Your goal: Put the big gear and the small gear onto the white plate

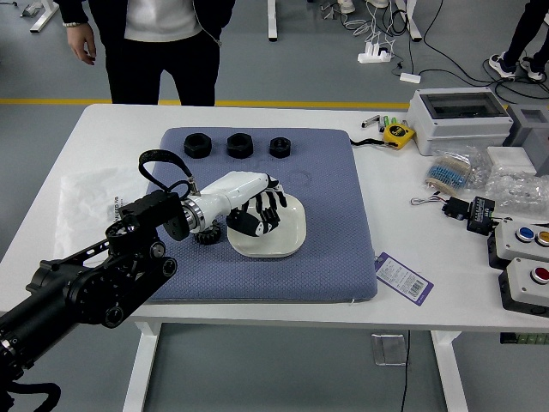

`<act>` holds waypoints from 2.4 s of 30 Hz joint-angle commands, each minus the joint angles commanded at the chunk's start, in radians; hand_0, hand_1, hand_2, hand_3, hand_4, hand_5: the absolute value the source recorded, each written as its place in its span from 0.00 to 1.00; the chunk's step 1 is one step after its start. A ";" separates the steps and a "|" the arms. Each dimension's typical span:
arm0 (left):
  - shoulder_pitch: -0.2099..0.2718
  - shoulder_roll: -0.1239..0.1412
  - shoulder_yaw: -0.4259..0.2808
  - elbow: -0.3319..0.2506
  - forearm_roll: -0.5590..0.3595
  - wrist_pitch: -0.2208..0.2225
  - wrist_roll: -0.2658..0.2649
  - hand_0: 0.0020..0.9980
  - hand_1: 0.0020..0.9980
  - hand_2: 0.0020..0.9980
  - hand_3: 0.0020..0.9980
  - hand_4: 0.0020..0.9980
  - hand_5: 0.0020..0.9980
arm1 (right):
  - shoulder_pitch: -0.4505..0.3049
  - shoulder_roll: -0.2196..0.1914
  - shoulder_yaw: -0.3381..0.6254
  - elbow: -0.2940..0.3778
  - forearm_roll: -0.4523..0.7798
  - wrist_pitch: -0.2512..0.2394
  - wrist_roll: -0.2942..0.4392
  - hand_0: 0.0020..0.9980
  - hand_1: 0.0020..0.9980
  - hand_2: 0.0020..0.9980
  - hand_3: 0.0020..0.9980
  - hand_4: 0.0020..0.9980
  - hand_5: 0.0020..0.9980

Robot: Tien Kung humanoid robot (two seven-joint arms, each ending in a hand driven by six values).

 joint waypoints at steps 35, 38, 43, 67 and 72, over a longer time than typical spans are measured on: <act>0.074 0.137 -0.170 -0.062 0.114 -0.094 0.029 0.32 0.46 0.54 0.61 1.00 0.24 | -0.021 0.000 -0.006 -0.002 0.012 0.005 0.007 0.68 0.66 0.73 0.57 0.80 0.71; 0.081 0.165 -0.170 -0.063 0.128 -0.135 0.046 0.36 0.51 0.57 0.64 1.00 0.19 | -0.024 0.001 -0.005 -0.003 0.011 0.006 0.007 0.69 0.66 0.73 0.57 0.80 0.71; 0.085 0.167 -0.158 -0.045 0.160 -0.163 0.059 0.36 0.51 0.57 0.64 1.00 0.19 | -0.028 0.002 -0.003 -0.003 0.006 0.006 0.006 0.69 0.66 0.73 0.57 0.80 0.71; 0.070 0.106 -0.122 0.027 0.164 -0.106 0.030 0.44 0.58 0.62 0.68 0.98 0.15 | -0.016 0.002 -0.012 -0.002 0.024 0.004 0.010 0.68 0.66 0.73 0.57 0.80 0.71; 0.067 0.105 -0.111 0.042 0.170 -0.111 0.028 0.41 0.54 0.58 0.66 0.91 0.12 | -0.014 0.002 -0.012 -0.002 0.024 0.004 0.010 0.69 0.66 0.73 0.57 0.80 0.71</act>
